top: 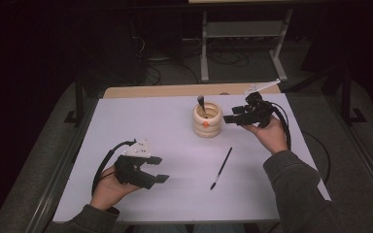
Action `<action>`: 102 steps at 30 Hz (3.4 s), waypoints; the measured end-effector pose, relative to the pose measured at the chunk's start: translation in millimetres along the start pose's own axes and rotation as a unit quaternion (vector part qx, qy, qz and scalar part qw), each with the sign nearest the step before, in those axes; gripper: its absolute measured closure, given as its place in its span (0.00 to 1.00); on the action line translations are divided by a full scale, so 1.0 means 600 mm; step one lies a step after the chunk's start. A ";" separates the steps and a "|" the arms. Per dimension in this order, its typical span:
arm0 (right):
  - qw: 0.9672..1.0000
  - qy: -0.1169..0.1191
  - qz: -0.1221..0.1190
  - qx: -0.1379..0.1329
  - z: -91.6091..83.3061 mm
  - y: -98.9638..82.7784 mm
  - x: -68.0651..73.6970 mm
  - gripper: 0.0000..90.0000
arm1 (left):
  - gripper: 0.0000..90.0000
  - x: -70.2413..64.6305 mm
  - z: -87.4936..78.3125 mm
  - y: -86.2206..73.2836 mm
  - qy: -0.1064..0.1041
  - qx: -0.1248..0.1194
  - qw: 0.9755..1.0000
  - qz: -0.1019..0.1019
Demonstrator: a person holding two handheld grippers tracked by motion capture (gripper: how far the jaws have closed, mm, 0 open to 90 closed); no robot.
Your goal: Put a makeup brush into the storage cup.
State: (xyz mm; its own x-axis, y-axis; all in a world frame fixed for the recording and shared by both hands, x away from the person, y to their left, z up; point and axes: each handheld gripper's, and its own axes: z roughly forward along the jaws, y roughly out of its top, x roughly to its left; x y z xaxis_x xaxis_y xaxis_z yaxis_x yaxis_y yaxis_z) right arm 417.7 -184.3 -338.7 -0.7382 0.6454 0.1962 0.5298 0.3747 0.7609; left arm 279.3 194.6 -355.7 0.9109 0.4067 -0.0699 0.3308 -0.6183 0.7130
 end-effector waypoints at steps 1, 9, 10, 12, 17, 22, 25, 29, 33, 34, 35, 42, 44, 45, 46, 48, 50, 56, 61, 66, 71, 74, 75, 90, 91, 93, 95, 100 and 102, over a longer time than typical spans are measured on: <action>1.000 0.000 -0.002 0.001 -0.001 -0.001 0.001 0.42 | 0.40 0.000 0.000 0.000 0.001 0.000 1.000 0.000; 1.000 0.004 -0.011 0.005 -0.010 -0.004 0.013 0.42 | 0.40 -0.002 0.000 0.000 0.001 -0.001 1.000 -0.001; 1.000 0.004 -0.012 0.005 -0.010 -0.005 0.013 0.42 | 0.40 -0.001 0.000 0.000 0.002 0.000 1.000 0.000; 1.000 0.004 -0.018 0.003 -0.010 -0.007 0.012 0.42 | 0.40 0.000 0.000 0.000 0.001 -0.001 1.000 -0.001; 1.000 0.005 -0.016 0.012 -0.011 -0.012 0.015 0.42 | 0.40 0.000 0.001 -0.001 0.002 -0.002 1.000 -0.004; 1.000 0.007 -0.020 0.010 -0.015 -0.018 0.018 0.41 | 0.39 -0.002 -0.001 -0.002 0.003 -0.002 1.000 -0.005; 1.000 0.006 -0.026 0.004 -0.018 -0.020 0.016 0.41 | 0.39 -0.002 -0.002 -0.002 0.005 -0.005 1.000 -0.007; 1.000 0.008 -0.026 0.001 -0.023 -0.023 0.019 0.41 | 0.39 -0.004 0.001 -0.001 0.005 -0.004 1.000 -0.007; 1.000 0.009 -0.029 0.003 -0.025 -0.029 0.025 0.41 | 0.39 -0.007 0.006 0.001 0.004 0.000 1.000 -0.006; 0.999 0.008 -0.032 0.002 -0.025 -0.031 0.025 0.41 | 0.39 -0.007 0.007 0.001 0.005 0.001 1.000 -0.002; 1.000 0.009 -0.028 0.003 -0.026 -0.033 0.027 0.41 | 0.39 -0.007 0.008 0.002 0.004 0.001 1.000 -0.004; 1.000 0.010 -0.029 0.000 -0.030 -0.050 0.031 0.41 | 0.39 -0.010 0.014 0.004 0.001 0.003 1.000 -0.002; 1.000 0.010 -0.028 -0.001 -0.031 -0.057 0.033 0.40 | 0.39 -0.013 0.017 0.007 0.000 0.003 1.000 -0.007; 1.000 0.010 -0.028 -0.001 -0.031 -0.057 0.033 0.40 | 0.39 -0.013 0.017 0.007 0.000 0.003 1.000 -0.007; 1.000 0.008 -0.029 0.000 -0.031 -0.059 0.034 0.40 | 0.39 -0.014 0.021 0.010 -0.002 0.002 1.000 -0.005; 1.000 0.004 -0.024 0.002 -0.031 -0.069 0.040 0.39 | 0.39 -0.017 0.026 0.015 -0.005 0.002 1.000 -0.004; 1.000 0.005 -0.028 0.000 -0.031 -0.077 0.043 0.39 | 0.39 -0.020 0.033 0.018 -0.008 0.002 1.000 -0.006; 1.000 0.003 -0.030 0.000 -0.031 -0.094 0.054 0.38 | 0.38 -0.026 0.056 0.032 -0.012 0.001 1.000 -0.008; 0.999 -0.007 -0.034 -0.002 -0.033 -0.106 0.058 0.36 | 0.38 -0.025 0.078 0.044 -0.013 0.013 1.000 -0.005; 0.999 -0.010 -0.029 -0.010 -0.036 -0.114 0.061 0.36 | 0.39 -0.028 0.095 0.049 -0.012 0.017 1.000 -0.012; 0.999 -0.014 -0.032 -0.011 -0.034 -0.124 0.063 0.36 | 0.39 -0.032 0.114 0.056 -0.014 0.025 0.999 -0.014; 0.999 -0.017 -0.036 -0.016 -0.035 -0.127 0.065 0.36 | 0.39 -0.033 0.122 0.059 -0.015 0.025 0.999 -0.017; 0.999 -0.019 -0.038 -0.018 -0.035 -0.128 0.066 0.36 | 0.39 -0.034 0.129 0.063 -0.016 0.029 0.999 -0.016; 0.998 -0.037 -0.038 -0.022 -0.031 -0.139 0.070 0.35 | 0.44 -0.043 0.175 0.089 -0.005 0.052 0.998 -0.032; 0.998 -0.038 -0.037 -0.021 -0.031 -0.139 0.070 0.35 | 0.45 -0.042 0.177 0.091 -0.003 0.059 0.998 -0.028; 0.998 -0.038 -0.036 -0.019 -0.030 -0.140 0.069 0.35 | 0.45 -0.043 0.183 0.095 -0.002 0.058 0.998 -0.032; 0.998 -0.038 -0.037 -0.020 -0.029 -0.140 0.069 0.35 | 0.45 -0.044 0.189 0.098 0.000 0.055 0.998 -0.037; 0.998 -0.041 -0.031 -0.024 -0.031 -0.140 0.067 0.35 | 0.47 -0.048 0.205 0.103 -0.002 0.063 0.997 -0.038; 0.998 -0.043 -0.031 -0.024 -0.031 -0.141 0.068 0.35 | 0.47 -0.047 0.211 0.105 -0.004 0.076 0.997 -0.032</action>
State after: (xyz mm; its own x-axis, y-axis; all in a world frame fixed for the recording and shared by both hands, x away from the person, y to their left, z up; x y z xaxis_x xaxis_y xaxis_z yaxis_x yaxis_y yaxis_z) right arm 335.3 -202.0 -383.5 -0.7293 0.6776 0.0943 0.4617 0.3857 0.7988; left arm 305.5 59.1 -397.3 0.8887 0.4432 -0.1173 0.4205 -0.6861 0.5936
